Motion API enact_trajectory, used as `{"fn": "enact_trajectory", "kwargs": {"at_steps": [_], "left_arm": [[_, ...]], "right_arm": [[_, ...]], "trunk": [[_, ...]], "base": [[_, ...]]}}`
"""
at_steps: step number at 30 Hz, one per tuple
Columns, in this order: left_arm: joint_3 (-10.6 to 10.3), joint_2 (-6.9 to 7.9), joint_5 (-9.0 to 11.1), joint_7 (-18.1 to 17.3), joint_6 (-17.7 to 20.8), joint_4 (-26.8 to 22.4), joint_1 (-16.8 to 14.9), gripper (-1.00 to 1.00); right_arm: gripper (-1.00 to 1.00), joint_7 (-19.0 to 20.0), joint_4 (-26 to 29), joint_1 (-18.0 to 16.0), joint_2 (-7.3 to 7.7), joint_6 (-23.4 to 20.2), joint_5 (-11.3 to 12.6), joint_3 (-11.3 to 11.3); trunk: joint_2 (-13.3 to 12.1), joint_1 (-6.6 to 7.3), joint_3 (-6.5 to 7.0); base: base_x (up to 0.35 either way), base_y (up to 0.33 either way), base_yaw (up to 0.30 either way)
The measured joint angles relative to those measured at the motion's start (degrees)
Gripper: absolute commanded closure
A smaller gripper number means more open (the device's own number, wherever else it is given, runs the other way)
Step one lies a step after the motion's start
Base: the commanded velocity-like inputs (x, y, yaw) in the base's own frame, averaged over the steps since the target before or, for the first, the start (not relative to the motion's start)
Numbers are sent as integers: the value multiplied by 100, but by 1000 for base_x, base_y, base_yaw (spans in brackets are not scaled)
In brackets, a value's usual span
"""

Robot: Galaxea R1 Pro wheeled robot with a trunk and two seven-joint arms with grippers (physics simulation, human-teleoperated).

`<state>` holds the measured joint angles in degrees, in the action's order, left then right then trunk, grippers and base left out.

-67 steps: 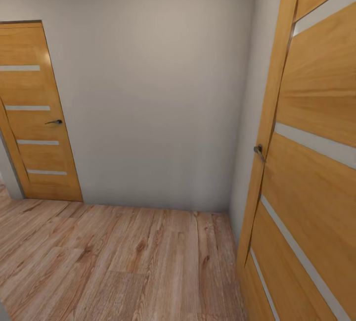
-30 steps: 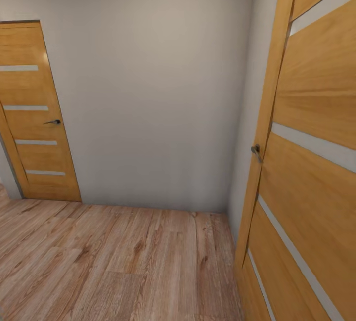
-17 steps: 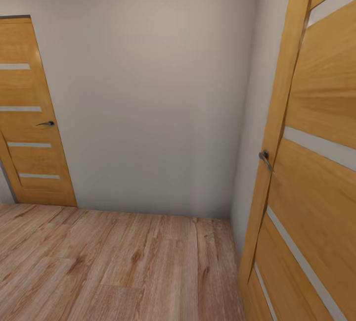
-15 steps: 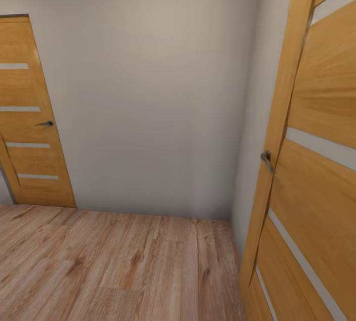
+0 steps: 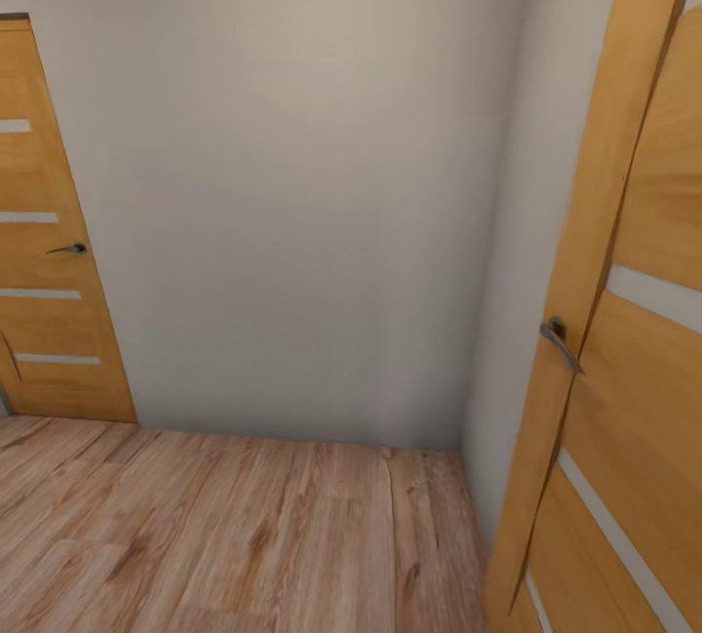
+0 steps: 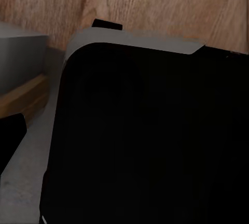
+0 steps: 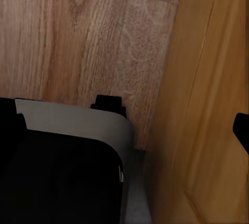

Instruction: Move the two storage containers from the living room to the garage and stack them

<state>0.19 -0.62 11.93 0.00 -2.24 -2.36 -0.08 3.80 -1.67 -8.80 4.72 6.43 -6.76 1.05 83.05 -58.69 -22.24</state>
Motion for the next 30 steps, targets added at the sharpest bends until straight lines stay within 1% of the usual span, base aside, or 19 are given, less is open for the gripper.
{"fn": "enact_trajectory", "kwargs": {"at_steps": [30], "left_arm": [[0,2,0,0,0,0,0,-100]], "right_arm": [[-100,-8,0,0,0,0,0,-2]], "trunk": [[0,0,0]], "base": [[315,0,0]]}}
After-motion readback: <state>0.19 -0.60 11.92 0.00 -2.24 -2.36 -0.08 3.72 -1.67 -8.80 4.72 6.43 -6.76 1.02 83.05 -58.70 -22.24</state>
